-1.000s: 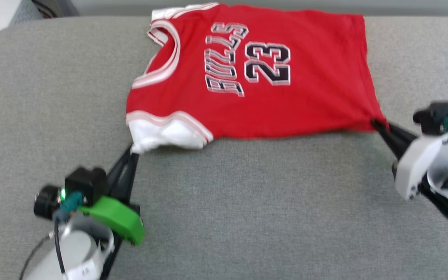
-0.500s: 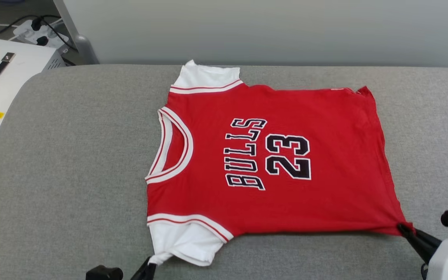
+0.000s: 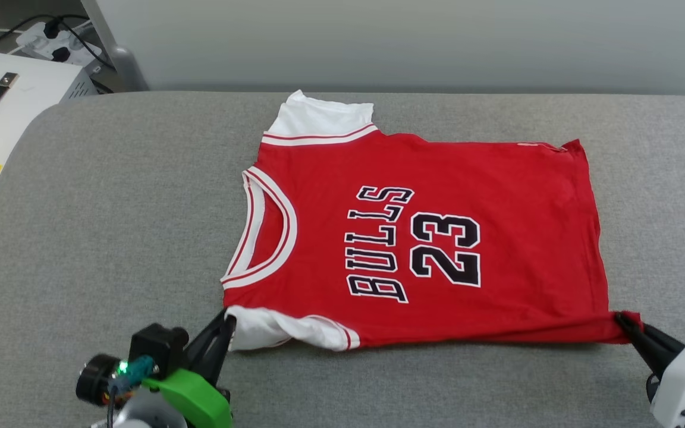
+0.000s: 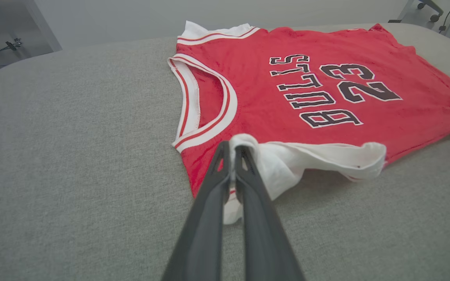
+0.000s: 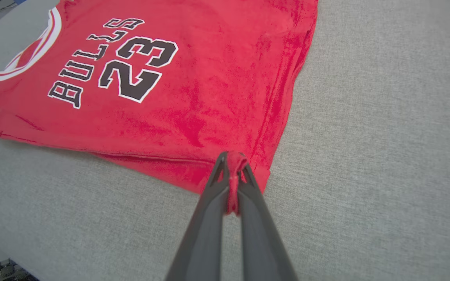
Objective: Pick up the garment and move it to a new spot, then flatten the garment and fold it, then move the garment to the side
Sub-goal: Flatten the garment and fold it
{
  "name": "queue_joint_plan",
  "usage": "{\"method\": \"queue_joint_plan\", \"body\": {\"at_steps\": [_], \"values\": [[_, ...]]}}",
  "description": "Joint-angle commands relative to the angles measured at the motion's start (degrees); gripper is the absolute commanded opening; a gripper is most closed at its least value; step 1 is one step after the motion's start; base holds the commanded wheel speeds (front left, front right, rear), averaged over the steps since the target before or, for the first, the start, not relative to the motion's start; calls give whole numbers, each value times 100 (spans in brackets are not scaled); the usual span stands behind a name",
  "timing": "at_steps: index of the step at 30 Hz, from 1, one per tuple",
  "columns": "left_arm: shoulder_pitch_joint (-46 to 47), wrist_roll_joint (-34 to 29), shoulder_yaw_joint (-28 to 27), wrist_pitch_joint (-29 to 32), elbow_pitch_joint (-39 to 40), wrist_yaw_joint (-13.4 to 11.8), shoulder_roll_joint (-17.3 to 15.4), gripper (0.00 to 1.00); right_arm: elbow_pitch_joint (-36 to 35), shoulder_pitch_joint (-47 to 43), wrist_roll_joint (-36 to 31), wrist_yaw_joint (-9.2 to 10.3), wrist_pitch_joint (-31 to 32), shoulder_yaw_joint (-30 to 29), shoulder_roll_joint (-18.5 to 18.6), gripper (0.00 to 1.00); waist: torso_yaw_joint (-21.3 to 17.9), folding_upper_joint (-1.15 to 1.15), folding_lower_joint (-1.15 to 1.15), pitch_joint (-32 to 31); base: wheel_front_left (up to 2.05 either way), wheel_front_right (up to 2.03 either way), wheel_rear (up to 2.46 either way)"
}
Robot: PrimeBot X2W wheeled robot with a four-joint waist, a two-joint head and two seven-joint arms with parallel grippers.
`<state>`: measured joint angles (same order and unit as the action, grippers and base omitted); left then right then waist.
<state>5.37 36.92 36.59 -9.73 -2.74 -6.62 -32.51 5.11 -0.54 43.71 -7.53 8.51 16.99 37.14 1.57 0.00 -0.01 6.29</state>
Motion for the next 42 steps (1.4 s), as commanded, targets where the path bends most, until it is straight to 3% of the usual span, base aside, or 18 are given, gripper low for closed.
{"method": "queue_joint_plan", "body": {"at_steps": [1,8,15,21,28,29,30,31,39,42], "values": [[312,-112,-31,13,-77,83,-60,0,-74,203,-52,4,64,-104,-55,0,-57,0,1,204,0,0,0],[1673,-206,-160,51,-721,542,62,0,-177,888,-172,4,426,-324,-204,0,-163,0,1,849,0,0,0],[2740,-220,-199,20,-1654,942,277,0,94,1759,-252,4,707,-166,-344,0,-275,0,1,1471,0,0,0],[3210,-245,-74,-98,-2637,1155,511,0,642,2365,-370,4,722,104,-488,0,-310,0,1,1832,0,0,0],[3261,-187,251,-354,-3714,1355,839,0,1225,2609,-334,4,438,545,-566,0,-284,0,1,1827,0,0,0],[3260,-186,260,-391,-3774,1363,859,0,1244,2603,-310,4,391,575,-556,6,-272,0,1,1785,0,0,0],[3252,-161,248,-416,-3816,1368,879,0,1242,2593,-286,4,341,589,-545,34,-258,0,1,1743,0,0,0],[3252,-136,239,-436,-3872,1374,879,97,1243,2581,-262,4,259,573,-537,100,-240,0,1,1697,0,0,0],[3515,-127,70,-495,-3524,1395,612,100,993,2254,-192,4,-124,322,-328,100,-51,0,1,1256,0,0,0],[3702,-4,114,-124,-3289,1403,404,100,881,2105,-218,4,-137,217,-261,100,8,0,1,1119,0,0,0]]}}
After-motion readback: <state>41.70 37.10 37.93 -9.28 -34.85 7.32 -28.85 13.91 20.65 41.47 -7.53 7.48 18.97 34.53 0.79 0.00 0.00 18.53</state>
